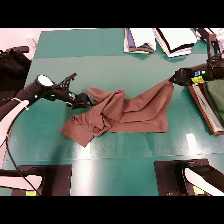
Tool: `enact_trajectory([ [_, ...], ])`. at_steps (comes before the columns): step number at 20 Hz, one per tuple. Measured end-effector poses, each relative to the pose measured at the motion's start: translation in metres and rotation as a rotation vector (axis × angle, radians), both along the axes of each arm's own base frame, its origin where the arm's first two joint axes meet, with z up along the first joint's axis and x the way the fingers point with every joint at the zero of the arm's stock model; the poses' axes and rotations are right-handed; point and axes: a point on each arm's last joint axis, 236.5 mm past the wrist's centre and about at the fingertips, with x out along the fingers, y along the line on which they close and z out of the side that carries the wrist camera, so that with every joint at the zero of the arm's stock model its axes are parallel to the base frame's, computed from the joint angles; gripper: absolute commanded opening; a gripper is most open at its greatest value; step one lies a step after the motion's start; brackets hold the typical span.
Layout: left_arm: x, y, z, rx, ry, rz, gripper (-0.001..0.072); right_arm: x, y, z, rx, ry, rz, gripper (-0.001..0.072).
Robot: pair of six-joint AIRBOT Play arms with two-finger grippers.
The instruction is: Fold the shirts.
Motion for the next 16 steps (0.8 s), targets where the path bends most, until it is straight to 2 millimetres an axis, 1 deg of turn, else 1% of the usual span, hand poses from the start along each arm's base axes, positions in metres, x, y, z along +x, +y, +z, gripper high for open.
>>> enact_trajectory([
  [2, -0.001, -0.006, -0.008, -0.031, 0.034, 0.001, 0.0559, 0.001, 0.002, 0.001, 0.0, -0.007, 0.003, 0.0014],
  [4, -0.002, -0.012, -0.01, -0.062, 0.047, -0.001, 0.0557, 0.002, 0.002, 0.001, 0.0, -0.012, 0.004, 0.0014],
  [5, -0.002, -0.015, -0.009, -0.079, 0.048, -0.003, 0.0499, 0.002, 0.003, 0.001, -0.001, -0.012, 0.004, 0.0014],
  [7, -0.001, -0.021, -0.004, -0.122, 0.045, -0.006, 0.0086, 0.002, 0.003, 0.002, -0.001, -0.014, 0.005, 0.0014],
  [8, 0.0, -0.024, -0.002, -0.14, 0.043, -0.008, 0.0025, 0.002, 0.003, 0.002, 0.0, -0.015, 0.005, 0.0014],
  [10, 0.002, -0.03, 0.007, -0.177, 0.029, -0.014, 0.0024, 0.002, 0.003, 0.002, -0.001, -0.016, 0.005, 0.0014],
  [12, 0.007, -0.033, 0.023, -0.2, -0.014, -0.026, 0.0023, 0.003, 0.002, 0.004, -0.001, -0.022, 0.003, 0.0014],
  [14, 0.019, -0.033, 0.057, -0.216, -0.108, -0.036, 0.0023, 0.007, -0.002, 0.016, -0.002, -0.052, -0.009, 0.0013],
  [15, 0.027, -0.03, 0.082, -0.218, -0.179, -0.04, 0.0023, 0.01, -0.004, 0.026, -0.002, -0.076, -0.015, 0.0014],
  [16, 0.035, -0.026, 0.11, -0.215, -0.258, -0.043, 0.0023, 0.013, -0.007, 0.04, -0.002, -0.109, -0.021, 0.0014],
])
